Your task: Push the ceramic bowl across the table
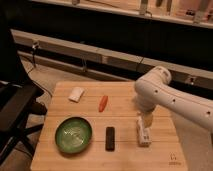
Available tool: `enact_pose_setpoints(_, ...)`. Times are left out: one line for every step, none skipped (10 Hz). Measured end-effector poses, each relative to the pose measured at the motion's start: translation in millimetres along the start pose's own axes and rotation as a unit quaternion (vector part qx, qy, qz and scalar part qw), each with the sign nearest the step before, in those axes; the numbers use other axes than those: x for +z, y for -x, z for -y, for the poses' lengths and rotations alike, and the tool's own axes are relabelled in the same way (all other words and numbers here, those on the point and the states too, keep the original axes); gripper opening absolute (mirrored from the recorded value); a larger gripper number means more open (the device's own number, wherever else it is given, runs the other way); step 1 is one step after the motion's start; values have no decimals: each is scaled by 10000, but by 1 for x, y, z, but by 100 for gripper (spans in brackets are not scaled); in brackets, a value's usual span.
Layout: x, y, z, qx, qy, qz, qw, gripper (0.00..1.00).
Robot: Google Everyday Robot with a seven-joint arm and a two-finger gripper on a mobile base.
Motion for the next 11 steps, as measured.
enact_pose_setpoints(1, 3, 1, -84, -16, 9, 10000, 80)
enact_pose_setpoints(2, 3, 1, -126, -23, -5, 9999, 80)
enact_pose_setpoints(3, 8, 2, -197, -25, 0, 9998, 80)
enact_pose_setpoints(4, 21, 6, -299, -26, 31, 9995, 80)
enact_pose_setpoints(5, 27, 9, -346, -31, 38, 9994, 80)
enact_pose_setpoints(7, 28, 9, -363, -42, 41, 9993, 80)
enact_pose_setpoints(8, 27, 9, -409, -50, 43, 9991, 80)
enact_pose_setpoints(9, 28, 10, -471, -65, 53, 9989, 80)
enact_pose_setpoints(10, 28, 10, -519, -70, 64, 9986, 80)
enact_pose_setpoints(11, 29, 10, -565, -69, 83, 9983, 80)
enact_pose_setpoints(13, 34, 12, -658, -65, 125, 9977, 80)
